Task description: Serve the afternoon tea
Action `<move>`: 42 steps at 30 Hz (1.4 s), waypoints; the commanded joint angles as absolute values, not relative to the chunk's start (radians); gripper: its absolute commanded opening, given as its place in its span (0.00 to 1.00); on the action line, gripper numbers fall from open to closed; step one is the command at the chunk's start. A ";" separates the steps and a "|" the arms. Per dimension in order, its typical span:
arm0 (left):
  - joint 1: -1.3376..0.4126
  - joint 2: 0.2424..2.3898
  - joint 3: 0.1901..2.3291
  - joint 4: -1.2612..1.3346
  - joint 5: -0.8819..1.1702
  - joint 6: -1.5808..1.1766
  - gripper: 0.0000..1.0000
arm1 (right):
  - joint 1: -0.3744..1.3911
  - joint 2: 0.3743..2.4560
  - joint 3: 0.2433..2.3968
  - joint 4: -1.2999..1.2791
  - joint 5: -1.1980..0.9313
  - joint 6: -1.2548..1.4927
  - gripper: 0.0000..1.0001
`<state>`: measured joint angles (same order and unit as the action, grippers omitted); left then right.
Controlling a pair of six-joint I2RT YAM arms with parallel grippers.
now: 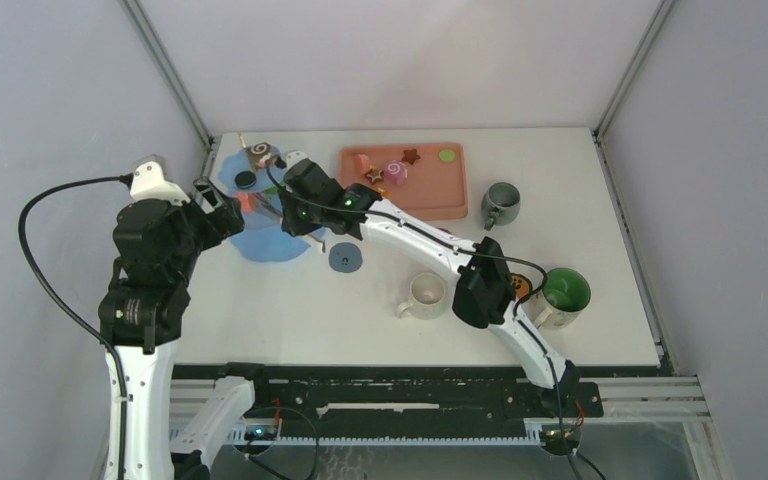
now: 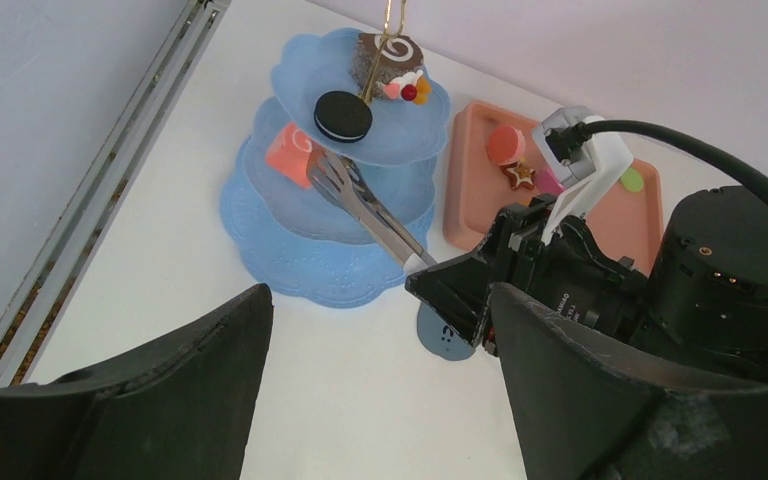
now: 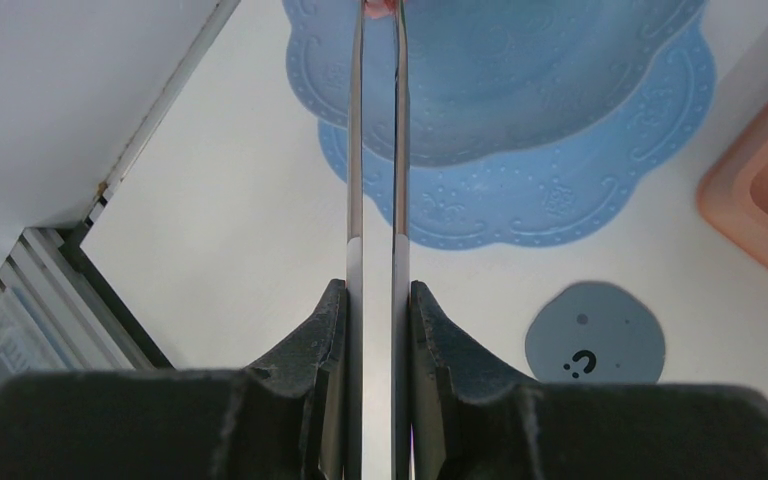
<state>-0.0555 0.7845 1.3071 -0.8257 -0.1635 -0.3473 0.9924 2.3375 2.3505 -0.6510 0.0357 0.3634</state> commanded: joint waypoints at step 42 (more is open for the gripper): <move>-0.047 0.786 1.322 -0.785 -0.149 -0.347 0.84 | 0.990 1.722 1.669 -0.363 0.068 0.375 0.40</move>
